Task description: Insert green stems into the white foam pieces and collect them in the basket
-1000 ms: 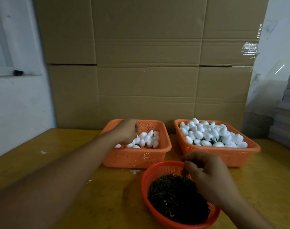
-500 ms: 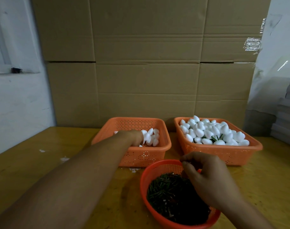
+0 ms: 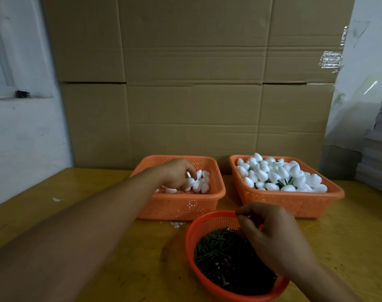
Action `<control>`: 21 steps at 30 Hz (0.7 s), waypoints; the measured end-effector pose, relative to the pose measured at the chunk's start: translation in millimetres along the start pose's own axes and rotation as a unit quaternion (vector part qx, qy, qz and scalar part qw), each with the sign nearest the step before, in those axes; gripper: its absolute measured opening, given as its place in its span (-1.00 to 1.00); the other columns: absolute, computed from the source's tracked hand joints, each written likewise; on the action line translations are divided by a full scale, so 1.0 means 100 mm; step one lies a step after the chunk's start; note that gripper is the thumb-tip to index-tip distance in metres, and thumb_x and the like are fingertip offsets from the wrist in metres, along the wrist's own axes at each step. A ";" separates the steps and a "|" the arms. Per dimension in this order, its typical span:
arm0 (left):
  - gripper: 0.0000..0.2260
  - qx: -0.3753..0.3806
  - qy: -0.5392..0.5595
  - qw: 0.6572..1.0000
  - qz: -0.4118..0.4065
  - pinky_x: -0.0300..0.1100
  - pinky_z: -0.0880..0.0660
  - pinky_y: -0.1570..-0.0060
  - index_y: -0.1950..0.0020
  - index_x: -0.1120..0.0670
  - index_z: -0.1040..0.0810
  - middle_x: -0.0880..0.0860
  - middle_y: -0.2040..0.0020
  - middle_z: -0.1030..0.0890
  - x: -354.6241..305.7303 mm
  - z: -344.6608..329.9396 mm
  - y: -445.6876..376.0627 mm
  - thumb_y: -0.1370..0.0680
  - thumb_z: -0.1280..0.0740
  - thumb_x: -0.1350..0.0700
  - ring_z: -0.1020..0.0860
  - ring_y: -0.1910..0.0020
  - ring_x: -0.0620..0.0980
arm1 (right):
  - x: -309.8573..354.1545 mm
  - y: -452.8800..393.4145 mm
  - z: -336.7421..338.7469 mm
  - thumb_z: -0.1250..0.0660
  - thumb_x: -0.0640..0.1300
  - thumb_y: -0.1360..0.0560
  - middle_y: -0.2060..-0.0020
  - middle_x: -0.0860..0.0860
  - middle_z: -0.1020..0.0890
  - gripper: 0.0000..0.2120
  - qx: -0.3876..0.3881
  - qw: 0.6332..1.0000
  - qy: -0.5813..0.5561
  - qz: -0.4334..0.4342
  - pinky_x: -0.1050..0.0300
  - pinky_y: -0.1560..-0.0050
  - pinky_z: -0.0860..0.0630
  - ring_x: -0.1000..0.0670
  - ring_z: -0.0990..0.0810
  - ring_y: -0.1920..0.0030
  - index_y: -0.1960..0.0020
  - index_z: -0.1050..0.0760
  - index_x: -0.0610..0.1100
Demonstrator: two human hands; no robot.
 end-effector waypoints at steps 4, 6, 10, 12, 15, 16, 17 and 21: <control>-0.67 -0.059 0.092 0.993 -0.053 -0.06 -0.66 0.02 -0.17 -0.05 -0.62 -0.06 -0.03 -0.67 -0.20 0.13 0.23 -0.50 -0.44 0.29 -0.68 0.03 -0.05 | 0.00 0.00 -0.03 -0.38 -0.02 -0.50 0.29 0.21 -0.69 -0.90 0.009 1.000 0.004 0.000 0.02 0.18 -0.62 0.18 -0.65 0.28 0.03 -0.66 0.13; -0.70 -0.095 0.129 0.984 -0.082 -0.10 -0.64 0.09 -0.16 -0.05 -0.64 -0.09 0.00 -0.67 -0.30 0.18 0.38 -0.52 -0.43 0.28 -0.68 0.03 -0.01 | 0.00 0.01 -0.04 -0.38 -0.01 -0.50 0.28 0.20 -0.69 -0.91 0.010 1.000 0.007 0.000 0.02 0.16 -0.61 0.17 -0.65 0.26 0.04 -0.65 0.13; -0.72 -0.127 0.230 0.957 -0.121 -0.29 -0.53 0.29 -0.12 -0.07 -0.64 0.04 0.18 -0.72 -0.47 0.13 0.71 -0.53 -0.44 0.28 -0.68 0.18 -0.07 | 0.01 0.01 -0.04 -0.38 0.00 -0.49 0.29 0.20 -0.68 -0.91 0.008 1.000 0.009 0.003 0.02 0.17 -0.60 0.17 -0.64 0.27 0.05 -0.66 0.13; -0.72 -0.125 0.300 0.934 -0.149 -0.21 -0.62 0.07 -0.12 -0.02 -0.64 0.09 0.09 -0.73 -0.57 0.05 0.87 -0.52 -0.45 0.32 -0.70 0.07 -0.04 | 0.01 0.01 -0.04 -0.38 0.00 -0.49 0.29 0.19 -0.69 -0.91 0.008 1.000 0.007 0.002 0.00 0.17 -0.60 0.15 -0.64 0.28 0.05 -0.66 0.12; -0.72 -0.116 0.380 0.900 -0.179 -0.10 -0.62 -0.10 -0.11 -0.02 -0.67 0.07 -0.04 -0.72 -0.65 -0.12 1.08 -0.50 -0.45 0.31 -0.69 -0.06 0.00 | 0.01 0.01 -0.05 -0.39 -0.01 -0.49 0.28 0.19 -0.69 -0.90 0.012 1.000 0.009 0.003 -0.01 0.17 -0.61 0.14 -0.65 0.28 0.03 -0.66 0.11; -0.72 -0.111 0.395 0.893 -0.185 -0.13 -0.62 -0.08 -0.12 -0.03 -0.67 0.07 -0.04 -0.72 -0.67 -0.19 1.14 -0.50 -0.44 0.28 -0.69 -0.06 0.01 | 0.01 0.01 -0.05 -0.39 -0.01 -0.49 0.28 0.19 -0.69 -0.90 0.012 1.000 0.008 0.005 -0.01 0.20 -0.61 0.14 -0.64 0.30 0.04 -0.66 0.12; -0.72 -0.105 0.405 0.888 -0.190 -0.15 -0.61 -0.05 -0.15 -0.03 -0.66 0.07 -0.03 -0.72 -0.68 -0.25 1.19 -0.51 -0.43 0.27 -0.70 -0.05 0.02 | 0.01 0.02 -0.05 -0.40 -0.01 -0.48 0.29 0.19 -0.68 -0.91 0.013 1.000 0.006 0.008 -0.01 0.22 -0.61 0.14 -0.64 0.32 0.04 -0.66 0.12; -0.67 -0.098 0.423 0.877 -0.206 -0.18 -0.59 0.00 -0.32 -0.02 -0.56 0.08 -0.09 -0.69 -0.70 -0.38 1.32 -0.59 -0.37 0.25 -0.69 -0.03 0.07 | 0.03 0.02 -0.07 -0.41 0.00 -0.48 0.27 0.20 -0.67 -0.88 0.020 0.999 0.023 0.023 0.00 0.19 -0.61 0.16 -0.64 0.28 0.00 -0.66 0.11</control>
Point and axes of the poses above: each hand's wrist, its own y-axis away from the middle knuckle, its own z-axis out of the back of the hand, x = y × z, the point moved 9 cm from there along -y, towards the middle knuckle
